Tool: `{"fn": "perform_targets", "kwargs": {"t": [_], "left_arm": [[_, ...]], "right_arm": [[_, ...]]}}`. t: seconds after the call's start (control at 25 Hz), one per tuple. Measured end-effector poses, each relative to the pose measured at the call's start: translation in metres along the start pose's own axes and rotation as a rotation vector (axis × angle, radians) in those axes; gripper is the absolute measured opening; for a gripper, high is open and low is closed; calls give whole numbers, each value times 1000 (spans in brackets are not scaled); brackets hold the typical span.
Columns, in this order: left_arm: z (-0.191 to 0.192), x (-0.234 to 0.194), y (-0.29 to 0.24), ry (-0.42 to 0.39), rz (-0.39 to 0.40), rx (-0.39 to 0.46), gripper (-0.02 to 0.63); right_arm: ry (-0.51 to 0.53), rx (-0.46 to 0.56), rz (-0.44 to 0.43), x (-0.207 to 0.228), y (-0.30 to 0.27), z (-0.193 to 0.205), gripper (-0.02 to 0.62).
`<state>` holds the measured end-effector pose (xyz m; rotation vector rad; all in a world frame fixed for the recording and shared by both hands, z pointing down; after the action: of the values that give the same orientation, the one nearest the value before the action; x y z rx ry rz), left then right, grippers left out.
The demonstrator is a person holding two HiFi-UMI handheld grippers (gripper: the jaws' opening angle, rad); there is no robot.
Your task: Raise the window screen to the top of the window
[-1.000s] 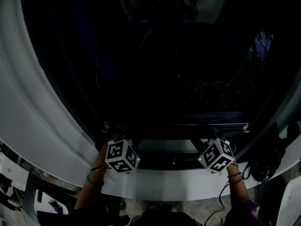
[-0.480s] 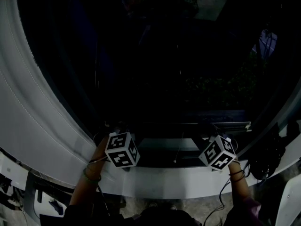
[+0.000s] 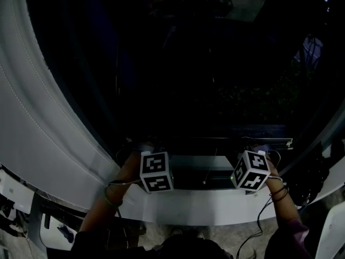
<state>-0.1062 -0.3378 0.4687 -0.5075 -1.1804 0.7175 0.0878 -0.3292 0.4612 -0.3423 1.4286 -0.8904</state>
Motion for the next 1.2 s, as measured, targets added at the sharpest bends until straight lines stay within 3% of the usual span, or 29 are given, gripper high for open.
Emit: {"fn": "perform_targets", "kwargs": {"t": [0.24,0.52,0.8,1.2], "left_arm": [[-6,-6,0,24,80,-90,18],[2,-3,4,88,47,16,19],[-1,-15,17,229,47,126,32],[-25,-70,75,228,-83,219,34]], "right_arm": [[-8,-52,-91,10,-1,-6,25],[-44,-42,-77,7,1,-6,25],[-91,57,61,12,14,1,26],[-65,113,208,70,74,-8,26]]}}
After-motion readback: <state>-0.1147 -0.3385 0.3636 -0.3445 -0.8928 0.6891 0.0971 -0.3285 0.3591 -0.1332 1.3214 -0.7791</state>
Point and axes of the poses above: the fingertips, and each gripper's own axes: y backward along the fingers, x to its right, z out of its underside, the point moved 7 cm from there along y, backward along the fingers, and after that the axes turned 12 degrees about y, right-handed, at the moved point
